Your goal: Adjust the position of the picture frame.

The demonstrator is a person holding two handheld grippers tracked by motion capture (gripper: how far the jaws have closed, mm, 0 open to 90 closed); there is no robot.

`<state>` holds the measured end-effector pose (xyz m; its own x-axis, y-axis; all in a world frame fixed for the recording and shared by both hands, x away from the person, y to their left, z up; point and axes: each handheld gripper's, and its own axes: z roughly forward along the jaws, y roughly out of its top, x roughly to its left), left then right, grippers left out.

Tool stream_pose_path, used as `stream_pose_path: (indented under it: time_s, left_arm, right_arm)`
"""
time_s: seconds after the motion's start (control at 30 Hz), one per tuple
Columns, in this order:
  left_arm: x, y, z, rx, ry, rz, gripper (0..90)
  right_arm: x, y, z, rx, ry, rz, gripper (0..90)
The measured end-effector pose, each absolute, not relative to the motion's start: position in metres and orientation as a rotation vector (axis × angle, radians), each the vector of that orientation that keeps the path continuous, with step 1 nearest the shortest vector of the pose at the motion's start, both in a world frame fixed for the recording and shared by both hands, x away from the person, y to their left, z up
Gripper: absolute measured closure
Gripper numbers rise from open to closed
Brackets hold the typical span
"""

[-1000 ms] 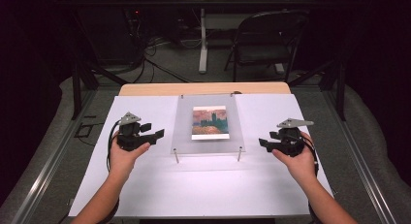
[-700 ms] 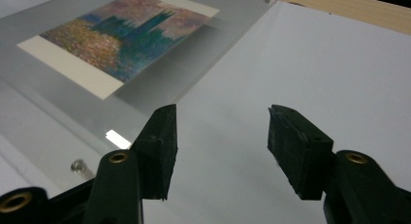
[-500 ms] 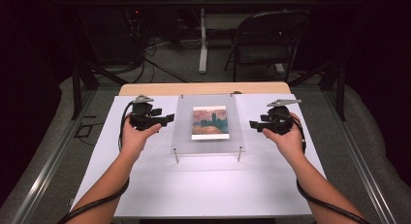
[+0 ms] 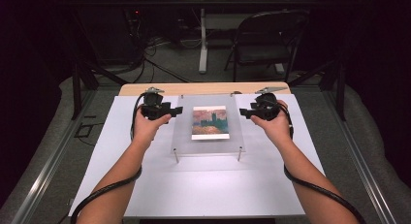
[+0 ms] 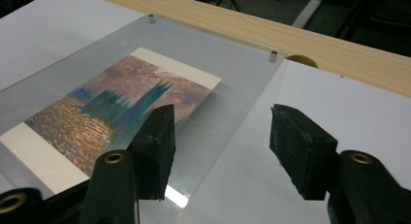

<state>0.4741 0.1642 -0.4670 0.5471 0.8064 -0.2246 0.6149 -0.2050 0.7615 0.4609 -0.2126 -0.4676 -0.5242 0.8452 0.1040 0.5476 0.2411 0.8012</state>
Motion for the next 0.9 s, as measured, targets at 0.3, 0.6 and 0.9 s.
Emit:
stream_pose_path:
  time_s: [0.3, 0.6, 0.9]
  left_arm:
    - [0.489, 0.161, -0.485, 1.916, 1.217, 0.257, 36.5]
    - [0.496, 0.161, -0.505, 1.898, 1.268, 0.220, 35.4]
    - [0.501, 0.156, -0.522, 1.901, 1.310, 0.163, 35.6]
  right_arm:
    - [0.481, -0.195, -0.487, 1.342, 2.211, 1.199, 45.0]
    - [0.491, -0.198, -0.500, 1.432, 2.193, 1.204, 44.5]
    - [0.496, -0.207, -0.514, 1.505, 2.179, 1.232, 43.4]
